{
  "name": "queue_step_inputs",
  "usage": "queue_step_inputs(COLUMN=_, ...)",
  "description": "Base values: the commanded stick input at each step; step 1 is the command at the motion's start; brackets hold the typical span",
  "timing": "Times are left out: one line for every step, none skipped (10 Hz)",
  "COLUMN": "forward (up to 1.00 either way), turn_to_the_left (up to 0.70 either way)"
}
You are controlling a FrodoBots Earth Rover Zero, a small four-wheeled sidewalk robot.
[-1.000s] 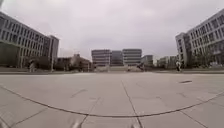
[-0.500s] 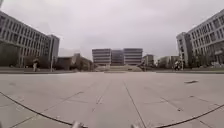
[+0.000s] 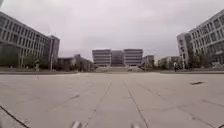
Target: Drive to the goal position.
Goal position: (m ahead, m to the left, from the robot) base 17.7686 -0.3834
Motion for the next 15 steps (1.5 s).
queue_step_inputs(forward=0.70, turn_to_the_left=0.00)
queue_step_inputs(forward=0.70, turn_to_the_left=0.00)
queue_step_inputs(forward=0.70, turn_to_the_left=0.00)
queue_step_inputs(forward=0.70, turn_to_the_left=0.00)
queue_step_inputs(forward=0.70, turn_to_the_left=0.00)
queue_step_inputs(forward=0.70, turn_to_the_left=0.00)
queue_step_inputs(forward=0.70, turn_to_the_left=0.00)
queue_step_inputs(forward=0.70, turn_to_the_left=0.00)
queue_step_inputs(forward=0.70, turn_to_the_left=0.00)
queue_step_inputs(forward=0.70, turn_to_the_left=0.00)
queue_step_inputs(forward=0.70, turn_to_the_left=0.00)
queue_step_inputs(forward=0.70, turn_to_the_left=0.00)
queue_step_inputs(forward=0.70, turn_to_the_left=0.00)
queue_step_inputs(forward=0.70, turn_to_the_left=-0.29)
queue_step_inputs(forward=0.70, turn_to_the_left=-0.20)
